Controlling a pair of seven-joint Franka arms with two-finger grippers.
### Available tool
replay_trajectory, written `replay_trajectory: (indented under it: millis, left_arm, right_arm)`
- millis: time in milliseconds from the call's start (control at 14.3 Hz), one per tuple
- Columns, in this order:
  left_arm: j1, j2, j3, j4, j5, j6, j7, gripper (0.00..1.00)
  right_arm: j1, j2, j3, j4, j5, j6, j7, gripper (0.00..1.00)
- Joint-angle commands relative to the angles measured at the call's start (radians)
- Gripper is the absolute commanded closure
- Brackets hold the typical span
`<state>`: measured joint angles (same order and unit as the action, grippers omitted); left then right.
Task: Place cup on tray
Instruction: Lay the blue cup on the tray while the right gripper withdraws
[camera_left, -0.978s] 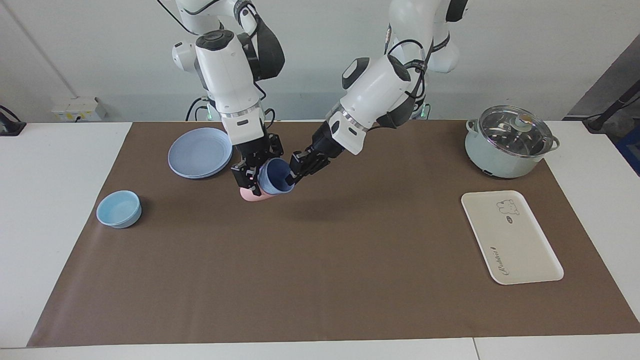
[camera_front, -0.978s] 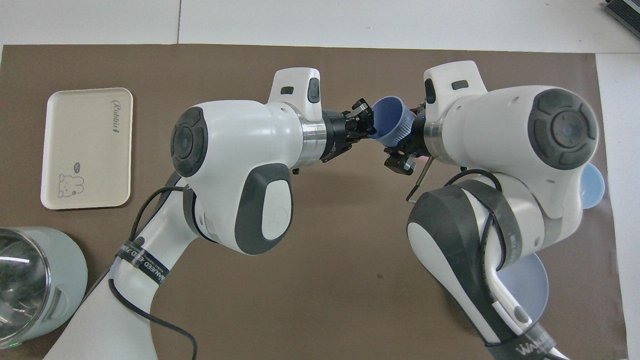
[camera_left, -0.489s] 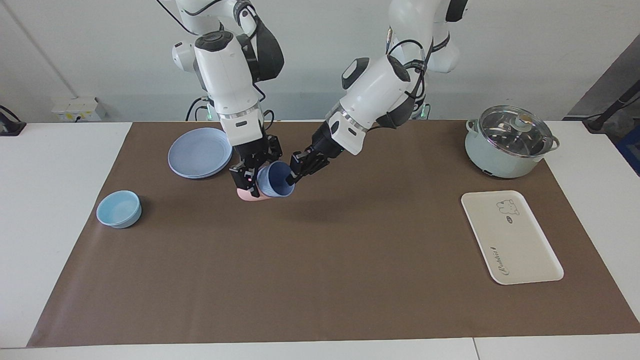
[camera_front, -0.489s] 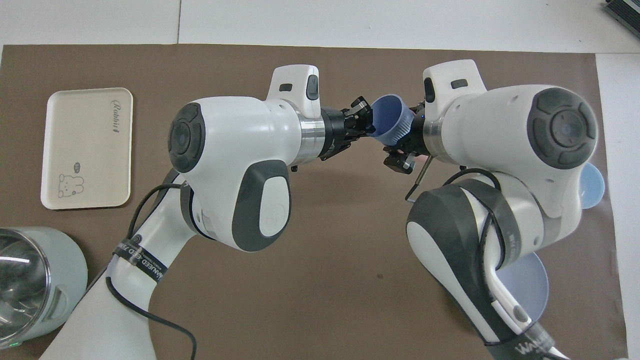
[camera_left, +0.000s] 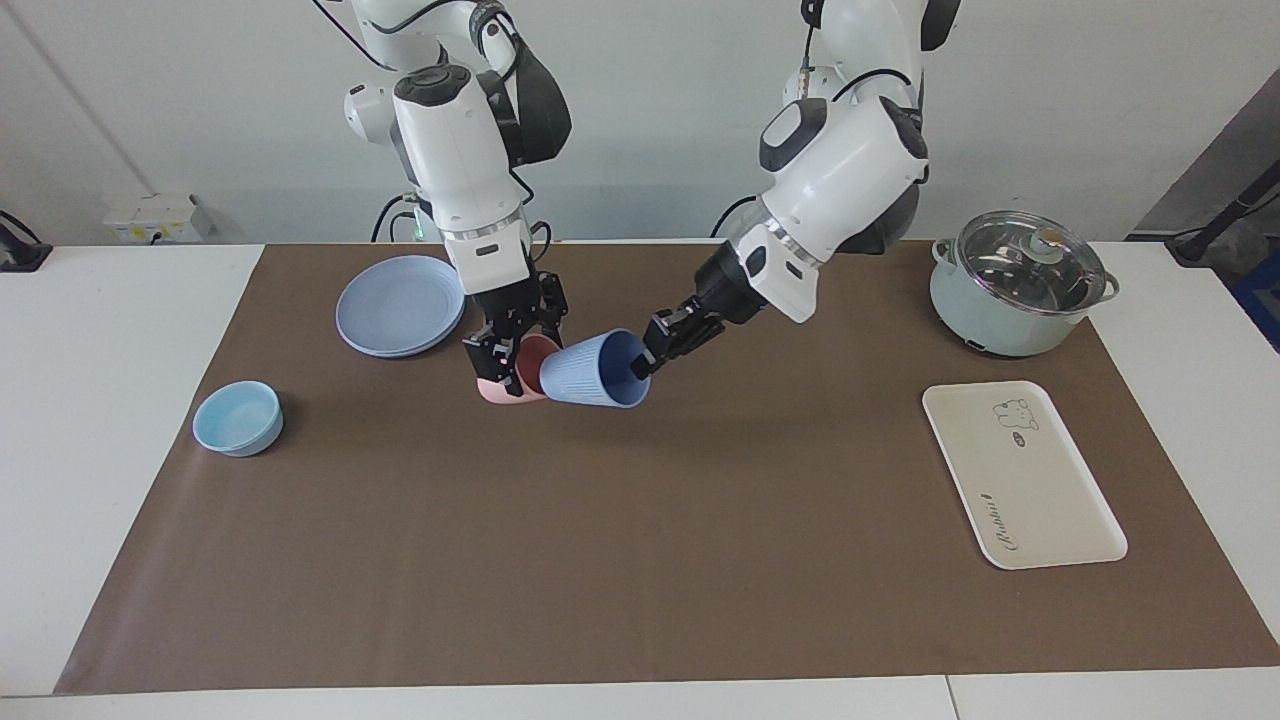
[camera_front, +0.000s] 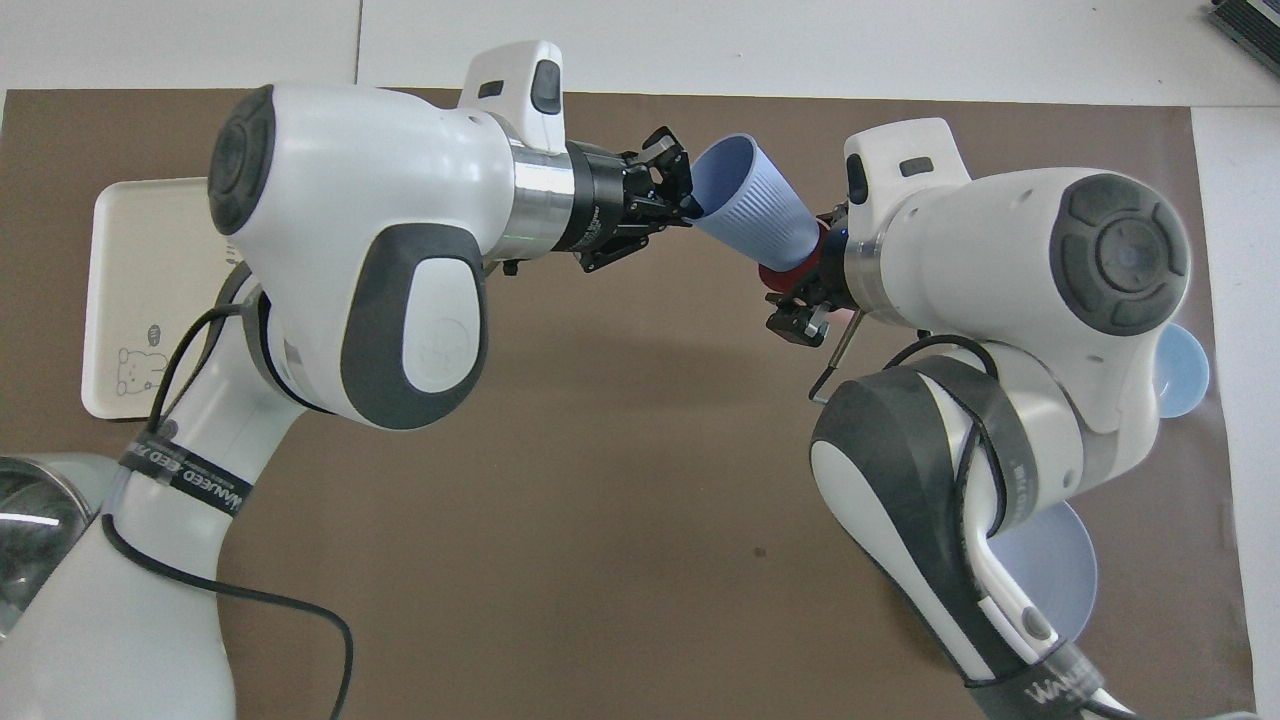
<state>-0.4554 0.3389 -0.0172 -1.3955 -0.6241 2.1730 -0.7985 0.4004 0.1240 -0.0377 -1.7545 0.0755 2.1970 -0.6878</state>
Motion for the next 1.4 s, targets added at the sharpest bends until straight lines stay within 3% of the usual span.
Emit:
replay_trajectory:
  millis: [0,140,349,559,699,908,1118,1328]
  left_arm:
    - [0.059,0.02,-0.003,0.05,0.131,-0.065,0.015,1.0]
    - [0.113,0.009,-0.001,0.041,0.231,-0.073,0.045,1.0]
    - [0.223,-0.015,-0.001,-0.019,0.265,-0.093,0.226,1.0]
    - [0.372,-0.067,0.0,-0.136,0.265,-0.085,0.508,1.0]
    - [0.502,-0.118,-0.001,-0.254,0.265,-0.067,0.756,1.0]
    - [0.648,-0.158,0.008,-0.374,0.276,-0.013,1.057,1.0]
    - [0.722,-0.155,0.008,-0.459,0.357,0.121,1.17,1.0]
    - [0.747,-0.14,0.006,-0.516,0.356,0.244,1.2,1.0]
  right_arm:
    - [0.0,0.0,0.004,0.001,-0.017,-0.003,0.047,1.0]
    - [-0.017,0.002,0.005,-0.02,-0.011,0.064,0.04,1.0]
    - [-0.081,0.006,0.007,-0.051,0.032,0.171,0.03,1.0]
    - [-0.133,0.023,0.007,-0.088,0.223,0.298,-0.082,1.0]
    - [-0.172,0.032,0.005,-0.121,0.457,0.374,-0.253,1.0]
    - [-0.267,0.057,0.005,-0.135,0.83,0.377,-0.597,1.0]
    - [-0.336,0.087,0.005,-0.168,1.193,0.376,-0.88,1.0]
    - [-0.353,0.104,0.005,-0.215,1.514,0.376,-1.144,1.0]
